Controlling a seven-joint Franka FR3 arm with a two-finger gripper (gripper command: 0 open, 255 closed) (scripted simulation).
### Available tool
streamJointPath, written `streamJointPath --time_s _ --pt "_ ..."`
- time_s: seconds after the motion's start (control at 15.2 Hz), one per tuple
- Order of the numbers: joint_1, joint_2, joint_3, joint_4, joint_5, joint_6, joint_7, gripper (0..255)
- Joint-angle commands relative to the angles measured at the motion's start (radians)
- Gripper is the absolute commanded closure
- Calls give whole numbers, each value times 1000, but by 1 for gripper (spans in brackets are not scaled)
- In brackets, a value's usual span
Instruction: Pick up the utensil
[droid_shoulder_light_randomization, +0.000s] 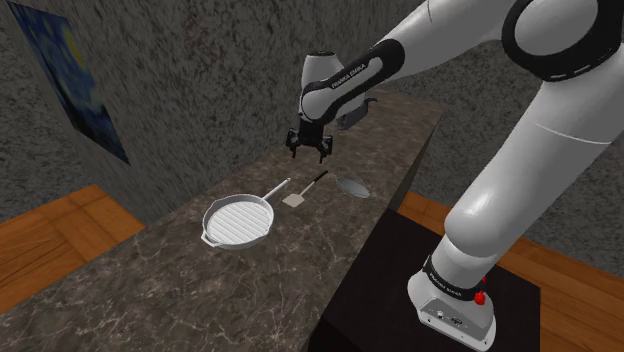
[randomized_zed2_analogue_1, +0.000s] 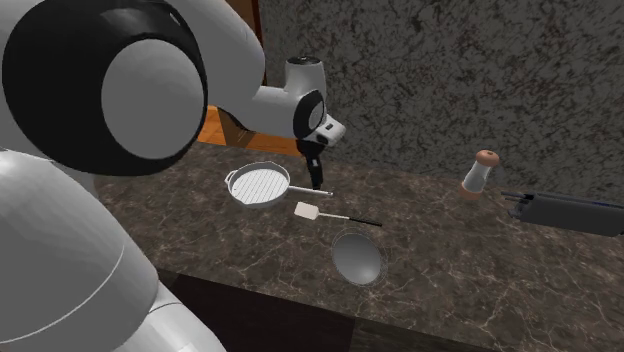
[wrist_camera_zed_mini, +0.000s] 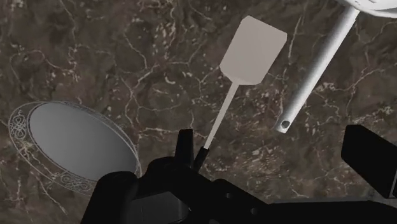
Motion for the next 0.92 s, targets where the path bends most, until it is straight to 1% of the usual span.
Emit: streamJointPath --time_s 0.0,0.33,0.66,0.86 --pt "-12 67 -8 26 -31 30 77 0" --pt "-21 235 -52 89 -98 106 254 0" --pt "-15 396 -114 162 -131 167 404 0" --pt "-11 423 -121 165 -137 190 413 0"
